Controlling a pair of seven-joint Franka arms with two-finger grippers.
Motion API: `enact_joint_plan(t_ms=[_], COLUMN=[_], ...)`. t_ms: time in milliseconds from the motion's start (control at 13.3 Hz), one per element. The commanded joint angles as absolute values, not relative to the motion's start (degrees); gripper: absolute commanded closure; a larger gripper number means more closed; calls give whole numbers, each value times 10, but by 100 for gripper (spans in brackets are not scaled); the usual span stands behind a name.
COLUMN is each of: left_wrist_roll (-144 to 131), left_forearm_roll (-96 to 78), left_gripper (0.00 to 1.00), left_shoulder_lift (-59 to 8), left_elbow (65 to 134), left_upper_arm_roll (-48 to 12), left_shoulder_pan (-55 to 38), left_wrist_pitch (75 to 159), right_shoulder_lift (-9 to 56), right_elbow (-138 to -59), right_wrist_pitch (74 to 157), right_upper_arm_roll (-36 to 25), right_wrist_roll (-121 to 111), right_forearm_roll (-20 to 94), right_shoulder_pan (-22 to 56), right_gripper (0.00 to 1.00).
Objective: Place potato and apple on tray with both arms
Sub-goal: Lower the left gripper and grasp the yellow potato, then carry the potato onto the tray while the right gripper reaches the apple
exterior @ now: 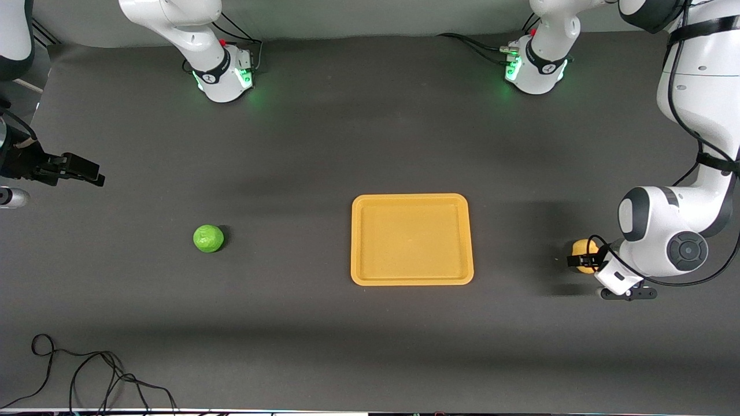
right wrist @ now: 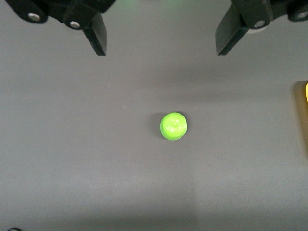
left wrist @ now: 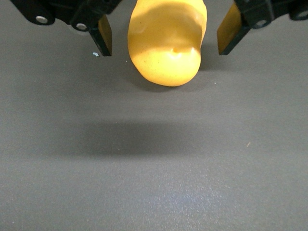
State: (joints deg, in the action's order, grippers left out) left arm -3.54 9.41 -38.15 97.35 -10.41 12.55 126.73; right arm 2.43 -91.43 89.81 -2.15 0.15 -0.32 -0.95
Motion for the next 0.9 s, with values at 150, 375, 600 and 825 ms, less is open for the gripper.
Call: enact_joint_plan(t_ms=[150, 375, 600, 825], left_wrist_roll=[-38, -35, -38, -116], left_forearm_roll=[100, 98, 75, 57], left_gripper=[86, 100, 100, 100], left_shoulder_lift=[-370, -329, -236, -221], left_elbow=[981, 975, 963, 901], left_upper_arm_roll=[-105, -111, -160, -245], left_shoulder_pan=[122, 119, 118, 106], left_wrist_pitch=[1242, 1175, 1088, 996], right_shoulder_lift=[28, 26, 23, 20], right_elbow=[-908, -910, -917, -922], right_wrist_pitch=[892, 893, 896, 904], right_upper_arm_roll=[-20, -19, -18, -18], right_wrist_roll=[-10, -10, -10, -8], right_forearm_roll=[4, 4, 4, 4], right_shoulder_pan=[-10, -9, -9, 7], right_gripper=[0, 0, 0, 0])
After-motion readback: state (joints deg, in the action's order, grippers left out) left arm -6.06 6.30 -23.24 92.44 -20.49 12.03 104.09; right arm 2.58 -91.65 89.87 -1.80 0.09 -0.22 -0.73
